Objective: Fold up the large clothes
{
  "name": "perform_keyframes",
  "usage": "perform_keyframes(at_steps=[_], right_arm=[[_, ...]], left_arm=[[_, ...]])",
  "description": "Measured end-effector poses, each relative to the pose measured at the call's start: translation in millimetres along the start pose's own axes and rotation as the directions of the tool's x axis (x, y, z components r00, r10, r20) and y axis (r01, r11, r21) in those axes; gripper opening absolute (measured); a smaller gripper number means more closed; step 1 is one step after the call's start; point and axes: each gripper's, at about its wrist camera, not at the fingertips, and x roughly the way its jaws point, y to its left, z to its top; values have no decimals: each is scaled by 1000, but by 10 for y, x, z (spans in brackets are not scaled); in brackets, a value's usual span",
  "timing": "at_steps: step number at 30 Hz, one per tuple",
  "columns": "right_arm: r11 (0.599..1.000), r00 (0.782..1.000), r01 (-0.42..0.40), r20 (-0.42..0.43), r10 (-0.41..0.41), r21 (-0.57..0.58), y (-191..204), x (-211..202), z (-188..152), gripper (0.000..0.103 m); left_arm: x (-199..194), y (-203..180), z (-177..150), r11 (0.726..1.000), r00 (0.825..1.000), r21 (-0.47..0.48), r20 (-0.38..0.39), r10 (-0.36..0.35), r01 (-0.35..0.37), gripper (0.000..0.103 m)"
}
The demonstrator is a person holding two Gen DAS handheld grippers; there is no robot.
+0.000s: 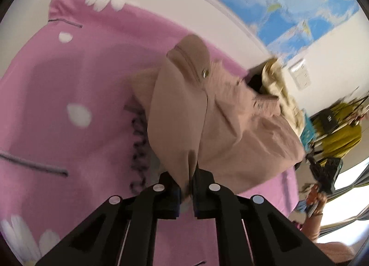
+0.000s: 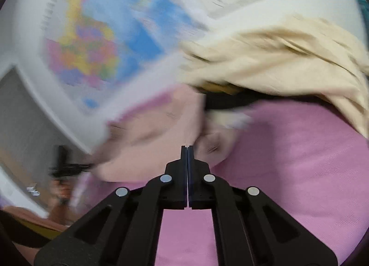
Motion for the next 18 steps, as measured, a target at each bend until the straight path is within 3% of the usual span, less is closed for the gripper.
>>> perform_keyframes(at_steps=[2,4,5,6,7,8,11,16,17,18], right_arm=[[998,999,32,-44,-30,53,-169,108,-86,1],[996,995,83,-57,-82,29,-153,185,-102,6],[996,995,93,-43,-93,-3,-73,223,-73,15],[996,996,86,-31,-87,-33,18,276,-36,37],[993,997,82,-12,-83,-80,156,345,19,51],[988,996,89,0,-89,-123,264,421,60,68],[972,995,96,-20,-102,-216,471,777,218,70],[962,978,139,-123,-171,-236,470,1488,483,69],[964,974,145,-142,-179,-222,425,1583,509,59],[970,969,137,-175,-173,-200,371,1696,533,36]], left_arm=[[159,34,-66,996,995,12,-36,91,-91,23],[169,8,-47,991,991,23,-2,134,-134,39],[127,-67,-8,981,982,55,43,185,-187,45],[82,-135,29,973,974,78,84,211,-217,58],[16,-238,79,960,960,114,146,239,-256,70],[-21,-299,117,949,948,136,185,257,-284,74],[15,-486,296,915,923,199,238,302,-351,76],[446,-544,626,873,901,240,207,380,-424,78],[526,-519,662,868,898,239,192,396,-435,78],[606,-489,696,866,896,235,177,408,-441,78]])
